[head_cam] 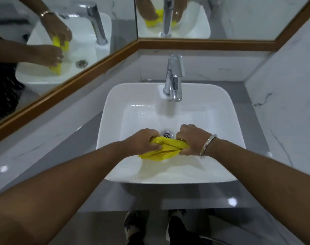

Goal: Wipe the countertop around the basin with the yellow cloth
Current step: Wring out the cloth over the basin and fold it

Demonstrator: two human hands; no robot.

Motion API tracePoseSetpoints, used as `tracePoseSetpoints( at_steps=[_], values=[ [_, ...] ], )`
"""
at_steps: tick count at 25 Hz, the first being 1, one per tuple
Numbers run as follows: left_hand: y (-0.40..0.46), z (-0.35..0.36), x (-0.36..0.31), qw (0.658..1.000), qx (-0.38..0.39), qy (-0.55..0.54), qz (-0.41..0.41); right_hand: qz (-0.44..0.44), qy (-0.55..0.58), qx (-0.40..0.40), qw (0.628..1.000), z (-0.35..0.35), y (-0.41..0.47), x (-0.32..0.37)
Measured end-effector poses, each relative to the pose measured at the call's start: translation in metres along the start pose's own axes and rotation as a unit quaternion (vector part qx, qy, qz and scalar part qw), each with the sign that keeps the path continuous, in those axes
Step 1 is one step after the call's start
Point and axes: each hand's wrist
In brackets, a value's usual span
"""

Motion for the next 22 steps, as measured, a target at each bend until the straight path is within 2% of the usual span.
tracePoseSetpoints(
  at_steps=[4, 7, 9, 11, 13, 14, 16, 19, 21, 22],
  values=[
    [-0.015, -0.031, -0.009, 0.993, 0.0, 0.067, 0.092, 0.024, 0.1, 0.008, 0.995, -0.019, -0.021, 0.011],
    [-0.015, -0.053, -0.013, 0.989, -0.002, 0.059, 0.136, 0.12, 0.204, -0.046, 0.97, -0.025, -0.034, 0.018],
    [-0.012, -0.061, -0.016, 0.992, -0.032, -0.012, 0.125, 0.215, 0.309, -0.145, 0.915, -0.021, -0.046, 0.02],
    [-0.01, -0.066, -0.021, 0.982, -0.042, -0.168, 0.076, 0.304, 0.405, -0.228, 0.832, -0.013, -0.063, 0.018],
    [-0.012, -0.064, -0.029, 0.949, -0.021, -0.315, 0.017, 0.358, 0.466, -0.264, 0.765, -0.005, -0.084, 0.016],
    [-0.013, -0.06, -0.035, 0.945, -0.013, -0.327, 0.005, 0.367, 0.482, -0.265, 0.75, 0.001, -0.1, 0.017],
    [-0.011, -0.045, -0.05, 0.953, 0.011, -0.304, 0.003, 0.374, 0.499, -0.265, 0.736, 0.013, -0.134, 0.022],
    [0.002, 0.009, -0.097, 0.972, 0.064, -0.225, 0.035, 0.39, 0.54, -0.301, 0.682, 0.033, -0.211, 0.033],
    [0.009, 0.052, -0.134, 0.98, 0.101, -0.116, 0.128, 0.377, 0.55, -0.319, 0.674, 0.036, -0.253, 0.041],
    [0.009, 0.09, -0.161, 0.968, 0.147, -0.073, 0.19, 0.379, 0.546, -0.33, 0.67, 0.038, -0.285, 0.045]
  ],
)
Point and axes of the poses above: each hand's wrist, its own y-axis towards the middle knuckle, its own z-axis out of the palm, x = y × z, and after that the axes turned 12 degrees about -y, right-handed
